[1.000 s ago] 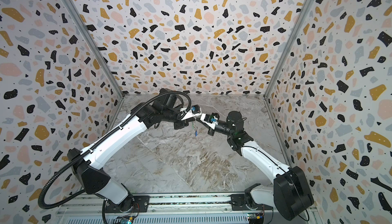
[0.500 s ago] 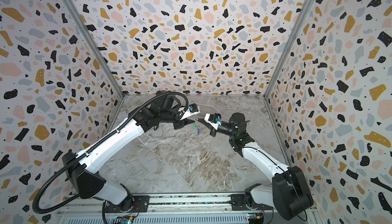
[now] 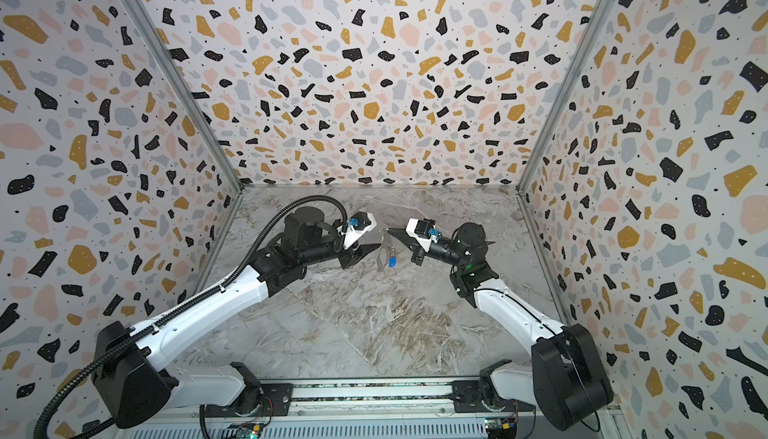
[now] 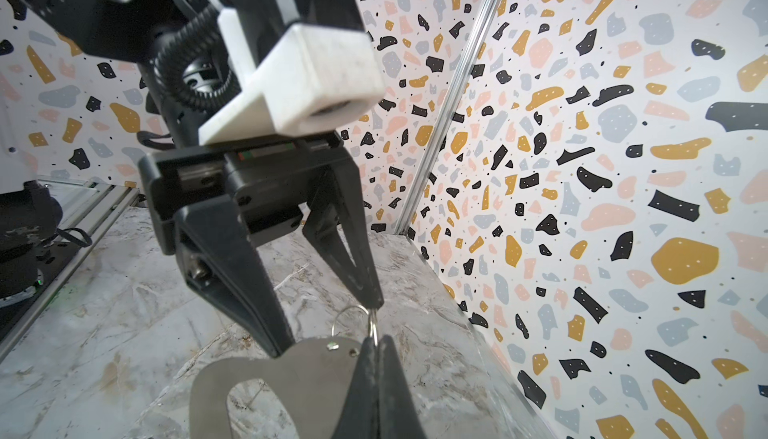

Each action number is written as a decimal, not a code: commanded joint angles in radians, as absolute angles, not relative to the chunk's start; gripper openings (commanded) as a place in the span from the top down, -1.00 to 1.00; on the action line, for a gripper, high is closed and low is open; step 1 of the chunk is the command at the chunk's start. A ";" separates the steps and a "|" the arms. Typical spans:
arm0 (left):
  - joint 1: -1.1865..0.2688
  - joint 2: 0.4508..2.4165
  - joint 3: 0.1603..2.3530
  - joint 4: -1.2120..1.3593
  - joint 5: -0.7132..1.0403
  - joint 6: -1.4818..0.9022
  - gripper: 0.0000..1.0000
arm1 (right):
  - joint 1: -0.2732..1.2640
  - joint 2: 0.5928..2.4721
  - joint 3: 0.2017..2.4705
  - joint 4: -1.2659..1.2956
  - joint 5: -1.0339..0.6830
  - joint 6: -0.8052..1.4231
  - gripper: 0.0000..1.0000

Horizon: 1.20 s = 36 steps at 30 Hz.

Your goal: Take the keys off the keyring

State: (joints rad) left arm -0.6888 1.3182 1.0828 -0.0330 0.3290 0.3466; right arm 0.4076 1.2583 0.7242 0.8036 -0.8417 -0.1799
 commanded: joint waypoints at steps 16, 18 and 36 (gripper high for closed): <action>-0.769 1.259 0.936 0.363 0.123 0.220 0.09 | 0.405 1.239 0.727 0.886 -0.806 -0.126 1.00; -0.772 1.259 0.929 0.372 0.122 0.213 0.06 | 0.405 1.241 0.729 0.890 -0.799 -0.122 1.00; -0.853 1.286 0.852 0.554 -0.080 0.183 -0.04 | 0.408 1.247 0.727 0.906 -0.781 -0.108 1.00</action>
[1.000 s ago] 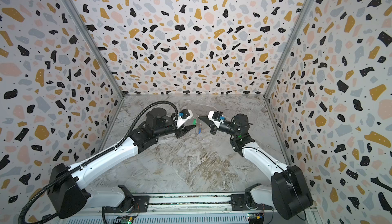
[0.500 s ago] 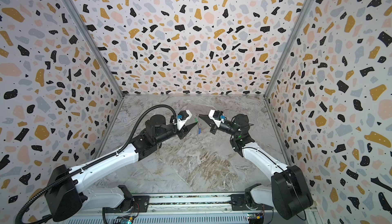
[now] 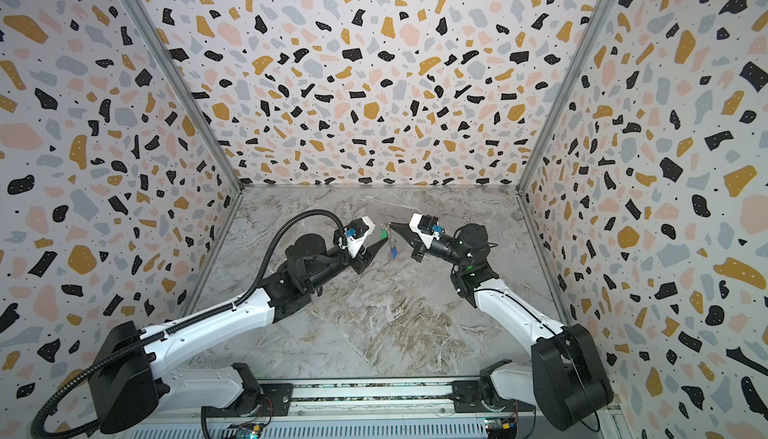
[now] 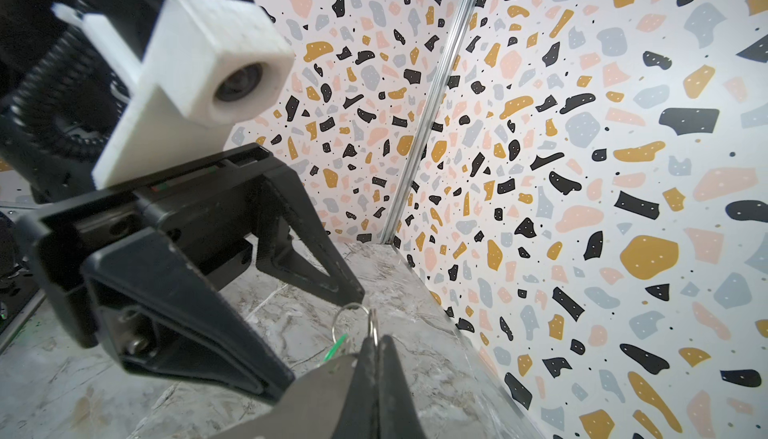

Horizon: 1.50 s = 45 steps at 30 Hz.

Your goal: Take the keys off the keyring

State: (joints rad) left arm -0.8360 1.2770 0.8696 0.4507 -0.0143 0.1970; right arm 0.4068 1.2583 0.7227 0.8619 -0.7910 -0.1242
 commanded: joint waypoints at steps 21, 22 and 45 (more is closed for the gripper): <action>-0.931 1.354 0.833 0.681 -0.354 0.182 -0.08 | 0.411 1.252 0.732 0.913 -0.762 -0.096 1.00; -0.934 1.354 0.832 0.689 -0.362 0.182 -0.06 | 0.411 1.254 0.732 0.914 -0.762 -0.094 1.00; -0.941 1.350 0.842 0.685 -0.283 0.205 0.76 | 0.421 1.258 0.702 0.988 -0.750 -0.023 1.00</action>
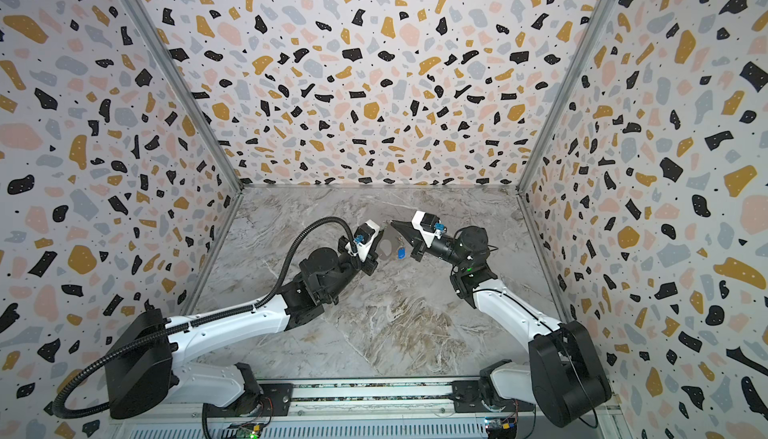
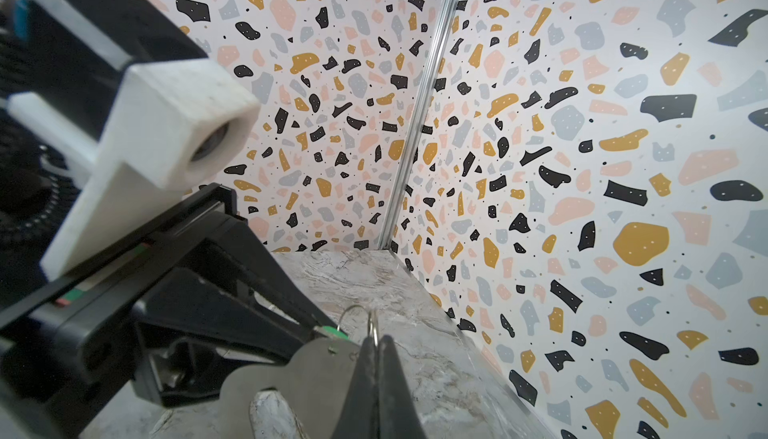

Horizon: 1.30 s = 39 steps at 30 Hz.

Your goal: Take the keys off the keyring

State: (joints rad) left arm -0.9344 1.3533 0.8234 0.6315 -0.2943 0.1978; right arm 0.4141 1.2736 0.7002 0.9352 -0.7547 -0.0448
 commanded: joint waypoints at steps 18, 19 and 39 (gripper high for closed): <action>-0.931 1.373 0.909 0.545 -0.066 0.311 1.00 | 0.426 1.269 0.672 1.127 -0.779 0.077 1.00; -0.930 1.376 0.916 0.532 -0.058 0.306 1.00 | 0.425 1.270 0.668 1.144 -0.781 0.086 1.00; -0.786 1.320 0.877 0.437 0.066 0.194 1.00 | 0.353 1.264 0.632 1.196 -0.797 0.137 1.00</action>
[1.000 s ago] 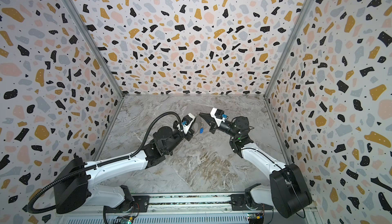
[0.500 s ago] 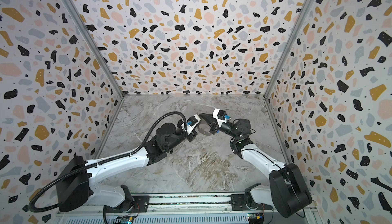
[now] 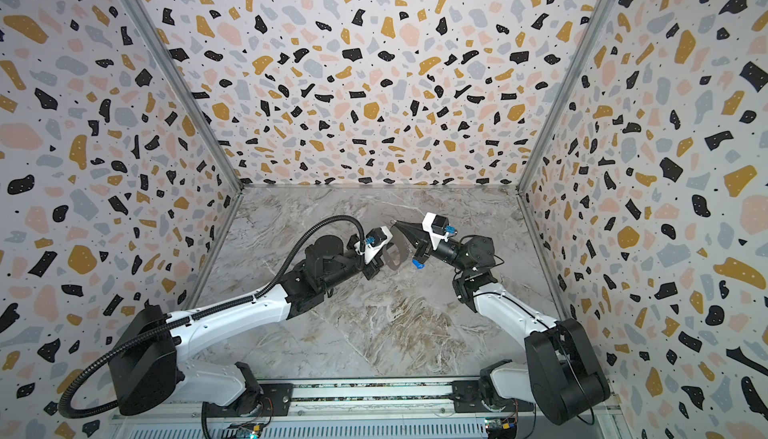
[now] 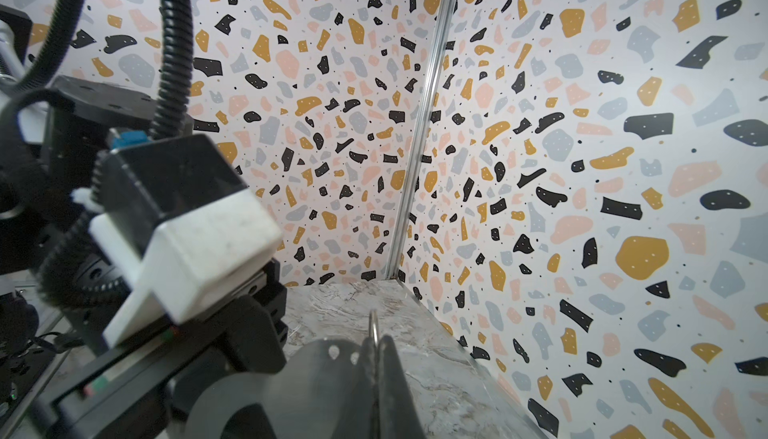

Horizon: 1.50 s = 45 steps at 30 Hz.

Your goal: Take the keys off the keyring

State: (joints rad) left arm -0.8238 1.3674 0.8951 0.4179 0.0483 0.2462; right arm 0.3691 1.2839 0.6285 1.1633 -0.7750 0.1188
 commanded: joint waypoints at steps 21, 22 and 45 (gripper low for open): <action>-0.638 1.627 0.820 0.293 -0.060 -0.081 1.00 | 0.258 1.196 0.669 0.322 -0.796 -0.470 1.00; -0.638 1.643 0.813 0.298 -0.071 -0.099 1.00 | 0.254 1.188 0.665 0.296 -0.782 -0.488 1.00; -0.601 1.507 0.570 0.481 -0.326 -0.317 0.14 | 0.298 1.344 0.819 0.027 -0.803 -0.732 1.00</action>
State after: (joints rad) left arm -0.6075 1.6047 0.6037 0.3733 -0.2424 -0.2932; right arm 0.2729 1.3167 0.7612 0.0692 -0.7986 -0.6838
